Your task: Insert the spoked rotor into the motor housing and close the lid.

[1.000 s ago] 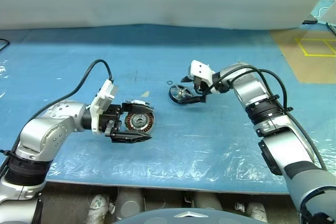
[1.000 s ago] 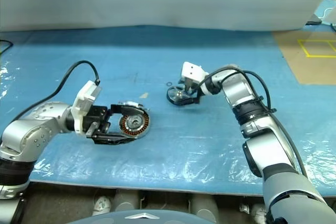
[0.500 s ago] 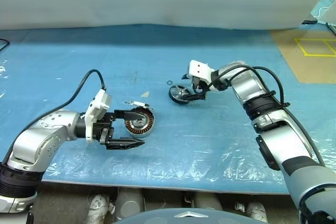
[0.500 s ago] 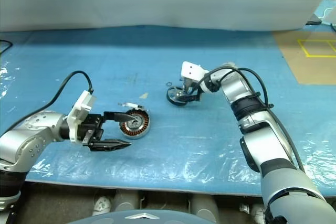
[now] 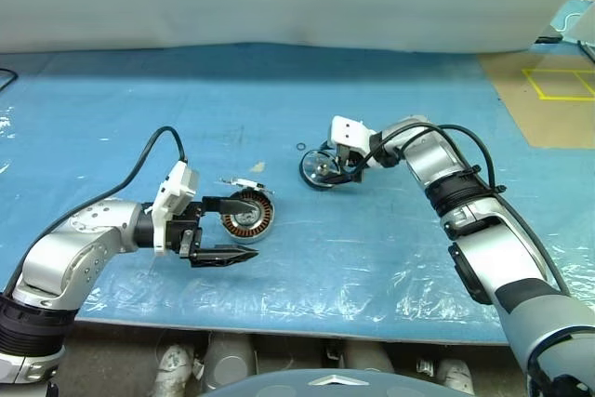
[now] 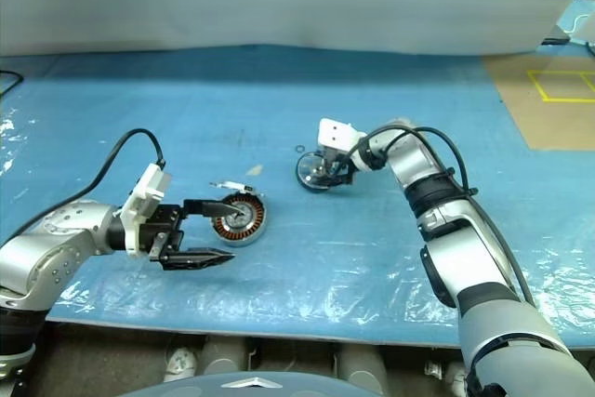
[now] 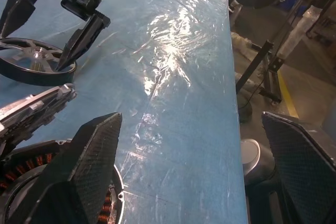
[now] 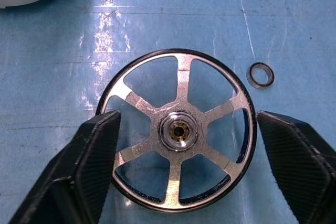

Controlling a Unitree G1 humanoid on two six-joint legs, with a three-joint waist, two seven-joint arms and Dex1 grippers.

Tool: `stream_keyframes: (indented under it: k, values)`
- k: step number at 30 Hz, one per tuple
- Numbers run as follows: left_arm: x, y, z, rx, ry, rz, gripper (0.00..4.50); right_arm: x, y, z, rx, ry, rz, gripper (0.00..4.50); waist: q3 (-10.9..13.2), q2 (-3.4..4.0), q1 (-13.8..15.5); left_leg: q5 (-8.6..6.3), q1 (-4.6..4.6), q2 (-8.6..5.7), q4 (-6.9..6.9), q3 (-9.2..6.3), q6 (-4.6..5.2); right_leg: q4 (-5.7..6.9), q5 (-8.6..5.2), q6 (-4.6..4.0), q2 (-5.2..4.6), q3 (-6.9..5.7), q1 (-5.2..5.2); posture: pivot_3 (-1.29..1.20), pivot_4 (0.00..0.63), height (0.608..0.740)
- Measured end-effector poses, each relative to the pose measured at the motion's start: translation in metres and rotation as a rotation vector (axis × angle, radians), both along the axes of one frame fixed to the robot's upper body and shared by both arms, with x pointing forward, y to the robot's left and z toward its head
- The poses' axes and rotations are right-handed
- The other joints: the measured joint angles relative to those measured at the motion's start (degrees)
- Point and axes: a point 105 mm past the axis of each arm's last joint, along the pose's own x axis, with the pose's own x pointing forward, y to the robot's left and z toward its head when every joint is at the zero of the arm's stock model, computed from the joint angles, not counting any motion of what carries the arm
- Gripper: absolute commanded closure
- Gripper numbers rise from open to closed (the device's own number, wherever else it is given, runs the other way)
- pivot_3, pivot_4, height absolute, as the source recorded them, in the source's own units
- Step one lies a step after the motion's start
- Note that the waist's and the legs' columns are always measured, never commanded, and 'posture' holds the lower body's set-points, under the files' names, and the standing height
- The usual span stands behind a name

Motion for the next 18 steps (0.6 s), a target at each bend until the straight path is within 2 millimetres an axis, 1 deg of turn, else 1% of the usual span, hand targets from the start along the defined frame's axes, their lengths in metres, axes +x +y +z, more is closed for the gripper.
stream_keyframes:
  k: [4, 13, 18]
  values:
    - [-0.0009, -0.0016, 0.0014, 0.002, -0.010, -0.003, 0.00, 0.0000, 0.0002, 0.0001, -0.002, -0.005, 0.005, 2.72, 0.0, 0.00, 0.0, 0.00, 0.00, 0.00, 0.00, 0.00, 0.00, 0.00, 0.00, 0.00, 0.00, 0.00, 0.00, 0.00, 0.150, 0.740]
    - [-0.0001, -0.0024, 0.0008, -0.001, -0.010, 0.007, 0.00, 0.0021, -0.0016, -0.0007, -0.007, -0.019, -0.009, 2.72, 0.0, 0.00, 0.0, 0.00, 0.01, 0.00, 0.00, 0.00, 0.00, 0.00, 0.00, 0.00, 0.00, 0.00, 0.00, 0.00, 0.150, 0.740]
    - [0.0005, -0.0028, 0.0007, -0.002, -0.011, 0.011, 0.00, -0.0016, -0.0015, -0.0051, -0.016, -0.025, 0.011, 2.72, 0.0, 0.00, 0.0, 0.00, 0.02, 0.00, 0.00, 0.00, 0.00, 0.00, 0.00, 0.00, 0.00, 0.00, 0.02, 0.00, 0.150, 0.740]
